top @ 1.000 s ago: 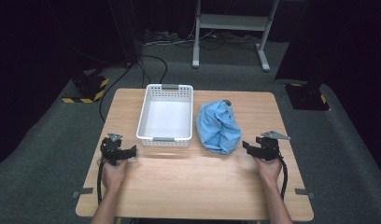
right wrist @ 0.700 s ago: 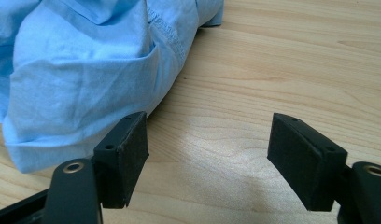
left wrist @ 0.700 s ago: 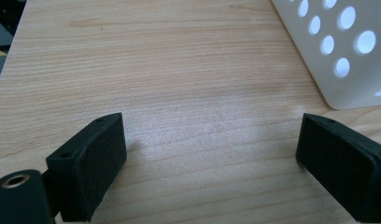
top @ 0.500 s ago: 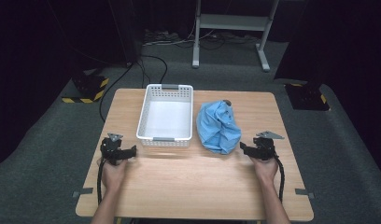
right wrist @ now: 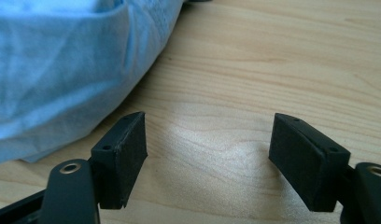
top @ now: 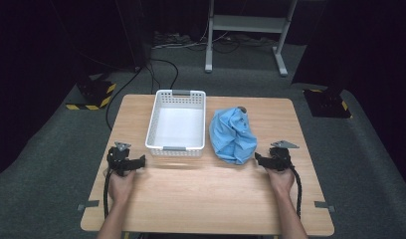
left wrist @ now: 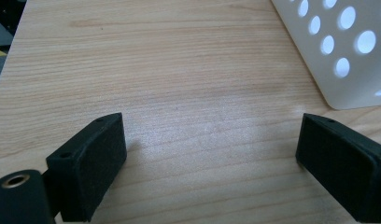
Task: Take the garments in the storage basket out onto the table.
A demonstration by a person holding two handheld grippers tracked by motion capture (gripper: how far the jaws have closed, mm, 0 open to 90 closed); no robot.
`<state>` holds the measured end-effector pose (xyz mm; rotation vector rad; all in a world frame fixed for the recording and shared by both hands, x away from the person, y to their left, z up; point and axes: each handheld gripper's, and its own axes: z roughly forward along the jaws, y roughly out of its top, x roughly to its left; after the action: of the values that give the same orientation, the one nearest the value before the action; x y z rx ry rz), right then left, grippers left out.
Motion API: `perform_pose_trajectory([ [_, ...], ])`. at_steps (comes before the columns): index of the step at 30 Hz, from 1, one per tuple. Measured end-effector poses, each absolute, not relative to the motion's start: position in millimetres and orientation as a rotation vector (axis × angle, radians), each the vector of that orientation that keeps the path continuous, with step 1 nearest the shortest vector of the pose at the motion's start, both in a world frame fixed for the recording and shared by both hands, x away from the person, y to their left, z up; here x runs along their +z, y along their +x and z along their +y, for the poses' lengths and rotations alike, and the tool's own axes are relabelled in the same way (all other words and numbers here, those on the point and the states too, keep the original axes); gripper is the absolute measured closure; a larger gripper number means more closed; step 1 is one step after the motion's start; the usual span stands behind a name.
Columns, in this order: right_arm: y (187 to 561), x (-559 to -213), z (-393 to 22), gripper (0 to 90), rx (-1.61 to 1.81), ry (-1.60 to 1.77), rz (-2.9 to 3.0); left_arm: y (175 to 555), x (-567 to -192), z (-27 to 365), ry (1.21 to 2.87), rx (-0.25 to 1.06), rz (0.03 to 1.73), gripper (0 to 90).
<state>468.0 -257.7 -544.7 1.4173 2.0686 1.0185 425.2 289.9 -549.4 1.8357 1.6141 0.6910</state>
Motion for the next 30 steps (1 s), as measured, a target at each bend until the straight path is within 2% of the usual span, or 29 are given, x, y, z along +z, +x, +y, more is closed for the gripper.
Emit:
perform_pose_trajectory([
  [16, 469.6, -545.9, -251.4, 22.0, 0.933, 1.38, 2.1, 425.0, -549.4, 289.9, 1.836, 0.693, 1.614, 8.6],
  [30, 469.9, -546.0, -251.6, 21.3, 0.934, 1.374, 2.105, 424.9, -549.4, 289.8, 1.835, 0.693, 1.614, 8.7],
])
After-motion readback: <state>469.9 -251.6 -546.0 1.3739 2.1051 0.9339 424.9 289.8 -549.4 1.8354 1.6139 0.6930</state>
